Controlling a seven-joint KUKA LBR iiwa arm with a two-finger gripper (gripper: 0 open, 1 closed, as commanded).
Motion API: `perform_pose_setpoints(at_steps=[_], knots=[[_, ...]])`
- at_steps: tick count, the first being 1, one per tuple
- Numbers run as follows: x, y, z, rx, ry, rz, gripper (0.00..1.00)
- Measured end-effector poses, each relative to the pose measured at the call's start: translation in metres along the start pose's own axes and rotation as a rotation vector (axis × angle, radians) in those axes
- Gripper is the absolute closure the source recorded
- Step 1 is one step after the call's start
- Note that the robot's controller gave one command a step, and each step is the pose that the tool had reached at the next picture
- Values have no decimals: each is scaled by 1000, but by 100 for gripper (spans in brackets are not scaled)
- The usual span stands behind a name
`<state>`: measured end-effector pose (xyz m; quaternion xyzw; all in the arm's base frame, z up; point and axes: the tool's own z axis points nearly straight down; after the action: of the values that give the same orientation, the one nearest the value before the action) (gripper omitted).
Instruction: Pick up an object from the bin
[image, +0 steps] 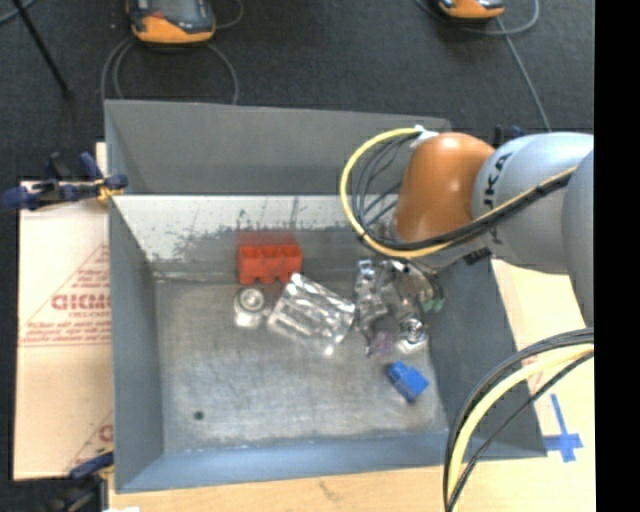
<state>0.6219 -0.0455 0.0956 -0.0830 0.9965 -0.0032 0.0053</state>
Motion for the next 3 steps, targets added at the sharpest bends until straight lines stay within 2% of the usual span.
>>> perform_pose_setpoints(at_steps=[1,2,3], knots=[[2,3,5,-5,6,-1,0],[-34,0,-52,-6,-4,41,0],[-31,54,-16,-8,5,119,0]])
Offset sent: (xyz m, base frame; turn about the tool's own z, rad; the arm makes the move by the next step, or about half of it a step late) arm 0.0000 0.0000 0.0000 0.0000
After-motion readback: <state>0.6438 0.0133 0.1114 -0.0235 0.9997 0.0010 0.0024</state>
